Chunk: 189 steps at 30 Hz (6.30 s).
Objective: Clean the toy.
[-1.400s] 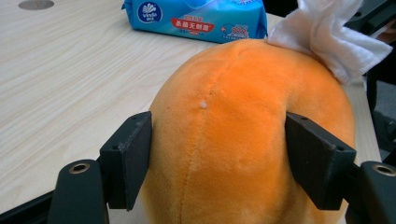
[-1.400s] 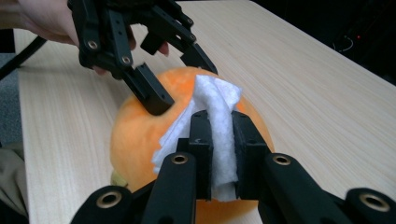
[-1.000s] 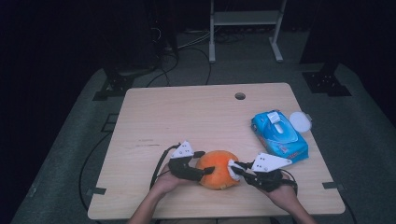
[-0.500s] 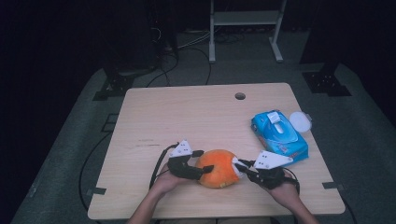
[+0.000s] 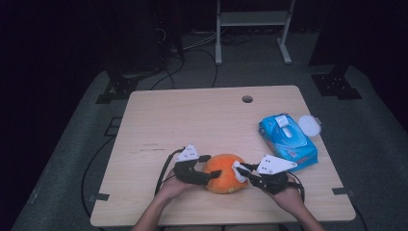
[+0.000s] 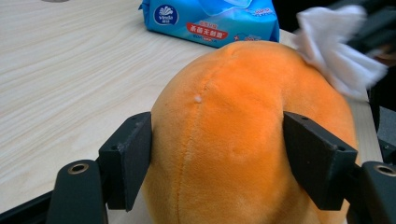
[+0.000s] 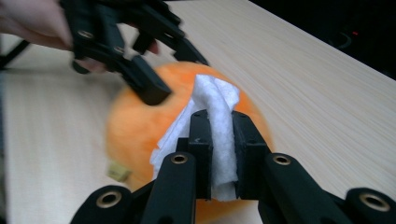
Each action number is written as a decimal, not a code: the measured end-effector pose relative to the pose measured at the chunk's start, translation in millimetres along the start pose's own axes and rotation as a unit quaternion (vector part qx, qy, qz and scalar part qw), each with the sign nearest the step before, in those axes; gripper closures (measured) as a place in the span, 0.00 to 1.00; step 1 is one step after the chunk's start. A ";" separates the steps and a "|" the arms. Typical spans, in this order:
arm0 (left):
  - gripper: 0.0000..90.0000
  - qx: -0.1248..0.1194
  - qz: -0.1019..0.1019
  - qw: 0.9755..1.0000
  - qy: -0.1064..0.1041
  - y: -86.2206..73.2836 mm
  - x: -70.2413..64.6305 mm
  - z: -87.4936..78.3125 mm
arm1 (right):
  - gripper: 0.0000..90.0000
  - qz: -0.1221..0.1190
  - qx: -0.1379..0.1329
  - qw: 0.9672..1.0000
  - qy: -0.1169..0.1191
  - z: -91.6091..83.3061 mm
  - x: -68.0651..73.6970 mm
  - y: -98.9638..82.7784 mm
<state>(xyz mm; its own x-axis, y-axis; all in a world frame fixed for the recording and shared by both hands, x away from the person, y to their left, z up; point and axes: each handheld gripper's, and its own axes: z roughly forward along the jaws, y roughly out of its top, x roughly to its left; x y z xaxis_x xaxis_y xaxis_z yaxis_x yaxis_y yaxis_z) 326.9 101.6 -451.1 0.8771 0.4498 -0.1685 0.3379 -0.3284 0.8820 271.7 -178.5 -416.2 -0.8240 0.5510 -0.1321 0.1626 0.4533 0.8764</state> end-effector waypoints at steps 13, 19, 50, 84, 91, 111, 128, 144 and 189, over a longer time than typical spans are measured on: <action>0.26 0.014 0.056 0.998 -0.018 7.7 -14.6 1.0 | 0.88 0.000 -0.006 1.000 -0.031 2.0 6.9 3.7; 0.26 0.027 0.093 0.995 -0.012 7.9 -23.1 3.1 | 0.88 -0.043 -0.010 0.999 -0.004 16.0 29.1 14.7; 0.24 0.025 0.136 0.990 -0.015 18.7 -38.6 4.1 | 0.88 0.017 0.000 0.999 -0.044 0.1 -9.9 -0.2; 0.27 0.030 0.117 0.992 -0.029 13.8 -34.7 6.4 | 0.88 0.006 0.006 1.000 -0.022 -3.9 -6.2 -3.1; 0.21 0.029 0.141 0.989 -0.023 20.0 -44.1 12.1 | 0.87 0.003 -0.010 1.000 -0.001 0.1 5.4 4.9; 0.28 0.040 0.116 0.992 -0.036 13.8 -26.2 4.4 | 0.88 0.010 -0.007 1.000 -0.008 -1.5 0.0 -1.1; 0.30 0.028 0.068 0.996 -0.043 3.0 -3.6 -8.4 | 0.88 0.007 -0.010 1.000 0.023 -8.2 8.0 -3.8; 0.29 0.019 0.099 0.994 -0.047 4.4 -23.5 4.5 | 0.88 0.064 0.011 0.998 -0.019 6.0 -20.2 -13.8; 0.10 0.024 0.120 0.992 -0.029 7.9 -32.0 10.1 | 0.88 0.038 -0.011 0.999 -0.003 0.6 -0.9 -4.5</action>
<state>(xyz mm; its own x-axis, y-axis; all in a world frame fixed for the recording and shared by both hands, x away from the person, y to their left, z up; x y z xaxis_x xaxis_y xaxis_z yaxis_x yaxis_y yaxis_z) 305.0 76.2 -443.2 0.9522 0.3051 0.0176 0.1312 -0.4602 0.8781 272.0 -180.6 -420.2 -0.8066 0.5872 -0.0683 0.2124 0.3957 0.8935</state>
